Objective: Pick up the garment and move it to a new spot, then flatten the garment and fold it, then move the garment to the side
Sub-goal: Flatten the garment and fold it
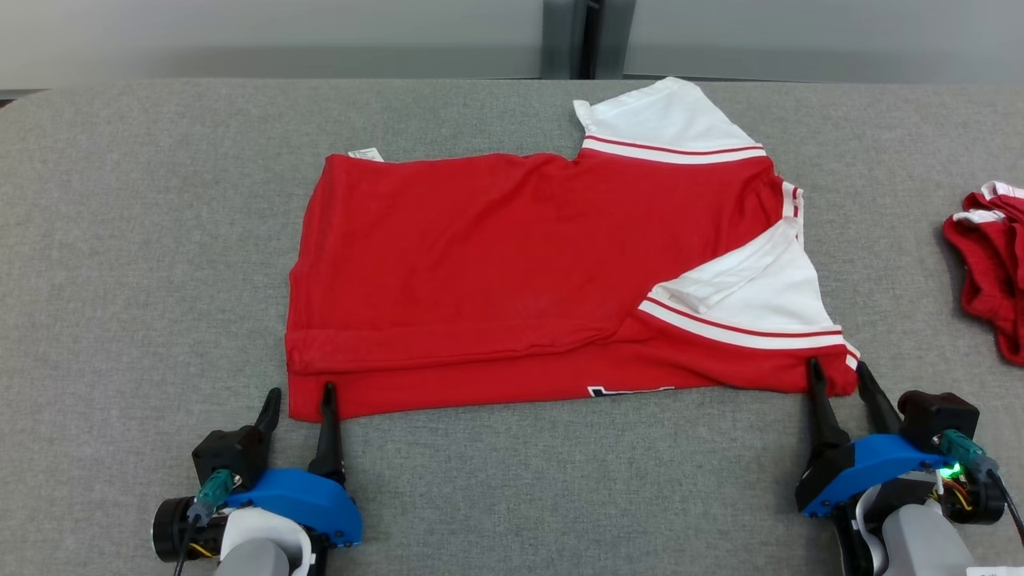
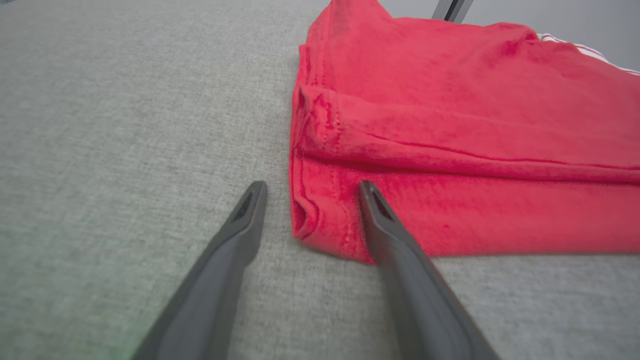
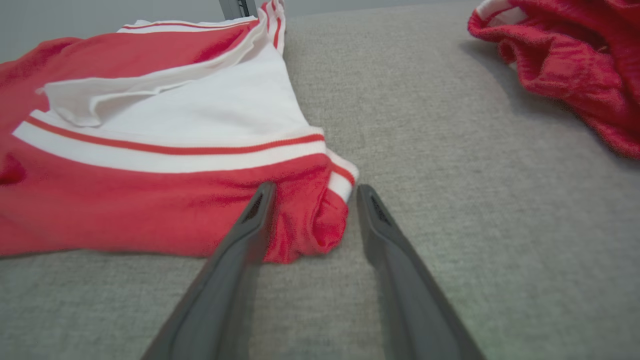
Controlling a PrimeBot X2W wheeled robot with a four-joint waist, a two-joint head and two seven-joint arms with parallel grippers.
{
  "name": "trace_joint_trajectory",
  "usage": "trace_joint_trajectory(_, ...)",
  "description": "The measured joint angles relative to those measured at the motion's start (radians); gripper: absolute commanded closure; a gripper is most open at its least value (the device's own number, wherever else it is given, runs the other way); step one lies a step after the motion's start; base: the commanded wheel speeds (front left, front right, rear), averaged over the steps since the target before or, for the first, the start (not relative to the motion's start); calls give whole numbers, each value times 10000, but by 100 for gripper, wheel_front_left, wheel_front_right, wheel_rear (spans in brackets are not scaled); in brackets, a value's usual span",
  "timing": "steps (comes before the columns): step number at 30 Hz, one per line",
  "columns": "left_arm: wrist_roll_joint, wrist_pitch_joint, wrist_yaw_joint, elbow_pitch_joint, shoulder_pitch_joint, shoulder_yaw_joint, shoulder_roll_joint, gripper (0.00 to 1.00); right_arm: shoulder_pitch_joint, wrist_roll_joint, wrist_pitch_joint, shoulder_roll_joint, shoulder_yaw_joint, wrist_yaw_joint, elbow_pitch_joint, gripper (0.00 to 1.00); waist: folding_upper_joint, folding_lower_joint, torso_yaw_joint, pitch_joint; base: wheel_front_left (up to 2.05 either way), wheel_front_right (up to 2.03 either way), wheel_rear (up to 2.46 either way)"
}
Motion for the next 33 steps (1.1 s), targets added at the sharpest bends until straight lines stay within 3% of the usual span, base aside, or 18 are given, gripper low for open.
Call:
trace_joint_trajectory(1,-82,-8,-40,94,-47,-84,12,100,-45,77,-19,-4,36,0,84,100,0,0,8,-5,0,0,0)
trace_joint_trajectory(5,-619,-36,-366,633,-308,-449,65,100,-107,360,-6,10,119,0,48,100,0,0,13,-49,0,0,0)
trace_joint_trajectory(10,-1127,10,-462,790,-526,-698,69,100,-56,734,38,25,102,0,-481,100,0,0,45,-174,0,0,0)
trace_joint_trajectory(21,-690,174,-545,-807,-1321,184,159,100,-686,1235,46,-48,-389,2,-1260,100,0,2,119,-1160,0,0,0)
trace_joint_trajectory(26,-491,174,-556,-391,-520,351,102,100,-276,1505,54,-215,-136,8,-886,100,0,1,81,-1895,0,0,0)
trace_joint_trajectory(33,-504,174,-594,648,1631,15,-44,100,1795,2011,58,-341,222,10,-161,100,0,-2,-65,-2659,0,0,0)
